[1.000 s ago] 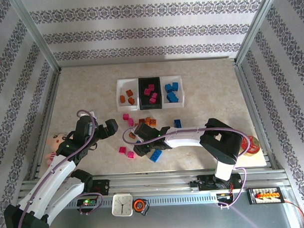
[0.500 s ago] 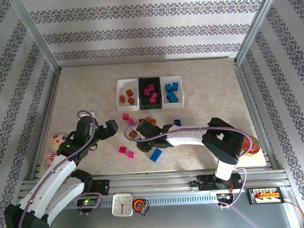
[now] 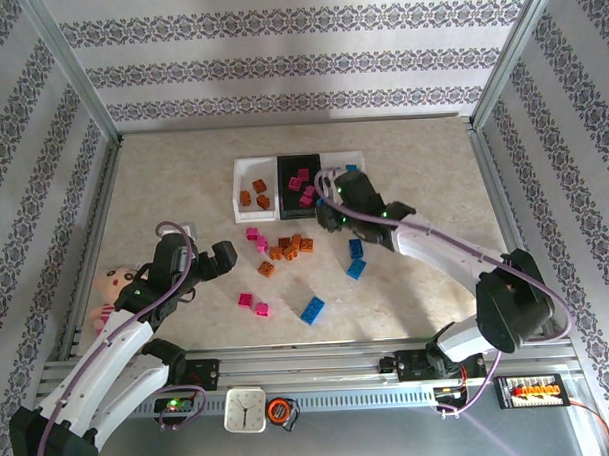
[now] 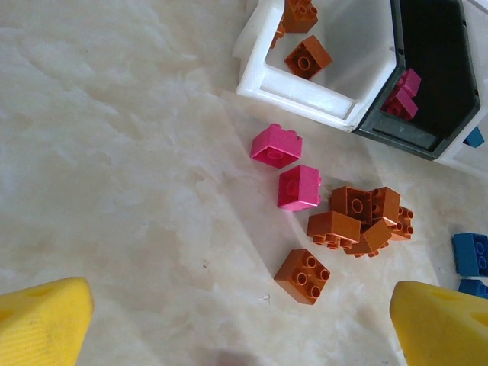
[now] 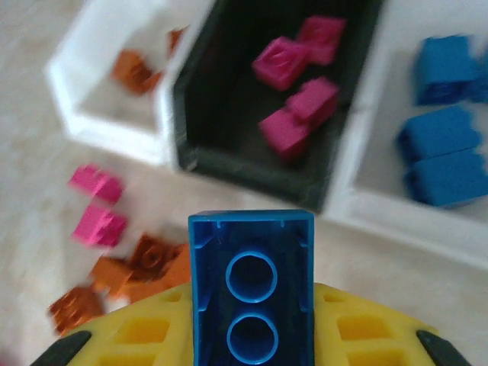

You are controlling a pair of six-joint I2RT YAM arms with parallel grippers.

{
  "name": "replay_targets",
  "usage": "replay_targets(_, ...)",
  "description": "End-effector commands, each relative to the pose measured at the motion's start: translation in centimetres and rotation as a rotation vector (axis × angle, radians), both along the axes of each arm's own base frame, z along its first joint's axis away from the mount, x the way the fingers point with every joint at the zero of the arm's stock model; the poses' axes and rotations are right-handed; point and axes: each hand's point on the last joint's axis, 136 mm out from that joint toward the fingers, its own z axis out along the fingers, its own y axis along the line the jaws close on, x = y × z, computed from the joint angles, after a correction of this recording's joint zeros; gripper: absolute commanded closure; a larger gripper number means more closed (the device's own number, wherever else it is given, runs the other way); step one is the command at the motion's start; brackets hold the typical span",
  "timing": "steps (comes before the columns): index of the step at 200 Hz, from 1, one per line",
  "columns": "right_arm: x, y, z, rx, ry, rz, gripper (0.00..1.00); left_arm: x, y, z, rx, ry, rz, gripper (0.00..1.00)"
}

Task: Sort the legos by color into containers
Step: Place the lego in the container.

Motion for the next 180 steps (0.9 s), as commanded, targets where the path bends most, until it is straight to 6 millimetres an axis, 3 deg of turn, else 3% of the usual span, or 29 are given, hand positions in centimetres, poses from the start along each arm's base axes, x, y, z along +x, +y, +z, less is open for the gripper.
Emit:
replay_targets(1,3.1,-2.1,-1.2,-0.065,0.055,-0.112,0.80,0.2,-0.7,0.1,-0.033,-0.005,-0.017,0.00)
replay_targets(30,7.0,-3.8,-2.9,-0.081,0.104,-0.208,0.79,0.0,-1.1,-0.6,-0.038,0.026,-0.037,0.00)
replay_targets(59,9.5,-4.1,-3.9,-0.092,0.133,-0.256,0.77,-0.3,-1.4,-1.0,-0.046,0.047,-0.050,0.00)
replay_targets(77,10.6,-4.0,-4.5,-0.104,0.155,-0.278,0.70,-0.4,-1.5,-1.2,-0.046,0.056,-0.056,0.00)
replay_targets(95,11.3,-3.9,-4.9,-0.104,0.170,-0.297,0.56,-0.6,-1.6,-1.3,-0.044,0.067,-0.063,0.00)
replay_targets(123,11.9,-3.6,-4.3,-0.082,0.156,-0.303,0.42,-0.9,-2.2,-1.7,-0.053,0.095,-0.104,0.02)
replay_targets(157,10.6,-2.7,-2.9,-0.044,0.125,-0.271,0.40,-2.3,-3.8,-3.5,-0.049,0.168,-0.169,0.13)
replay_targets(180,9.0,-2.2,-3.0,-0.038,0.124,-0.243,0.39,-4.0,-5.2,-5.3,0.000,0.220,-0.231,0.18)
